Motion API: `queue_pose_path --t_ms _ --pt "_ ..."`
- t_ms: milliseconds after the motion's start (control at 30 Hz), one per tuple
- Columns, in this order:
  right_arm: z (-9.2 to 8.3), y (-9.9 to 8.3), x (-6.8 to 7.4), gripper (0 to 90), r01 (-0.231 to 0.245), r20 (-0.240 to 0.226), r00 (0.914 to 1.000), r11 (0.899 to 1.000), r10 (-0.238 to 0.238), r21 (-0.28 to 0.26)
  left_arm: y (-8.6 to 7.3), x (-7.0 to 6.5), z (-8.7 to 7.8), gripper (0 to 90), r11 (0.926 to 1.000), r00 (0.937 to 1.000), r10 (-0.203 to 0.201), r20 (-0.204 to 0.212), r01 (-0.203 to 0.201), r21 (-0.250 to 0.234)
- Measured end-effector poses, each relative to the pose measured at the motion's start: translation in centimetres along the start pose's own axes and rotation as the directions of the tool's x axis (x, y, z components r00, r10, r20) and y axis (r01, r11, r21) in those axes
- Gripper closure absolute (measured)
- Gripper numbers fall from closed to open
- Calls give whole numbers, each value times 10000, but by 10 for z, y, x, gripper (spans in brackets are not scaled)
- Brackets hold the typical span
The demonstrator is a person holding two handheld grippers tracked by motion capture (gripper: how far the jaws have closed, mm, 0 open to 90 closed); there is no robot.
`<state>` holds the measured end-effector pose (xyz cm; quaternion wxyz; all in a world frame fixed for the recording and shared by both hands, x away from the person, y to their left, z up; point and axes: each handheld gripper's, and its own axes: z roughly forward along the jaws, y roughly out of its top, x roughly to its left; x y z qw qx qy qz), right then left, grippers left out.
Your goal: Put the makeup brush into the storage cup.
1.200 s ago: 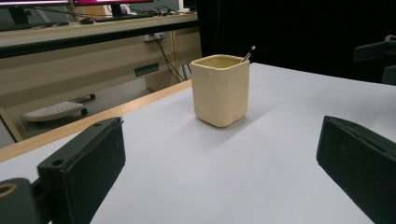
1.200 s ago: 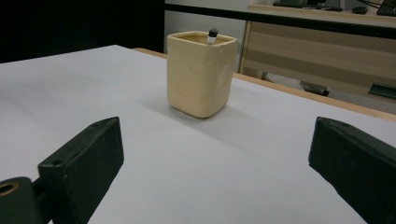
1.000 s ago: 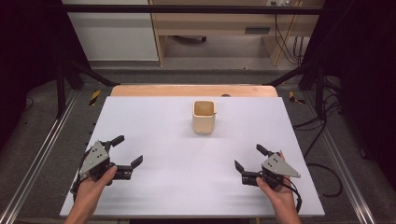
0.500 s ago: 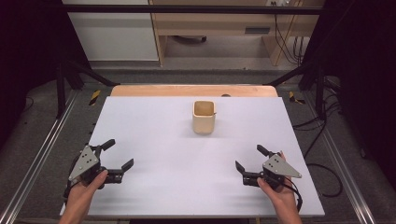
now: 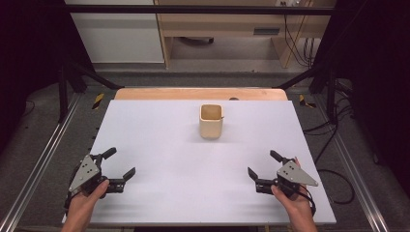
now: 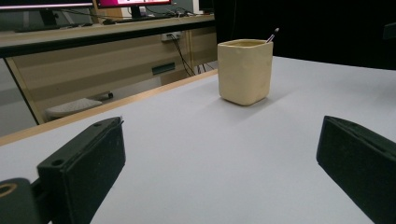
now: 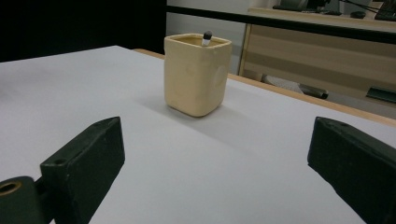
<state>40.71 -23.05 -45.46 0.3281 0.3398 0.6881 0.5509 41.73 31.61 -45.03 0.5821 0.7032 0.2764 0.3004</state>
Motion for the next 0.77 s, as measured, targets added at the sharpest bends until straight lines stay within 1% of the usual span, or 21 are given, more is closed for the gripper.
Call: queue_pose_path --t_ms 300,500,533,633,767 --pt "-11 -2 -15 40 -397 423 9983 9989 408 -266 -4 -3 -3 9 9998 9998 176 100 -175 -67" --pt "-14 -5 -20 30 -483 570 9971 9984 498 -281 -5 -4 -6 9 9997 9998 161 105 -160 -163" --pt "-14 -5 -21 29 -434 606 9971 9986 452 -310 -6 -4 -6 9 9996 9998 178 117 -176 -205" --pt "-13 -8 -21 24 -338 708 9969 9993 348 -150 -6 -6 -7 9 9995 9998 201 98 -198 -233" --pt "-11 -9 -19 22 -257 715 9971 9997 254 32 -5 -7 -9 9 9993 9998 195 56 -193 -328"
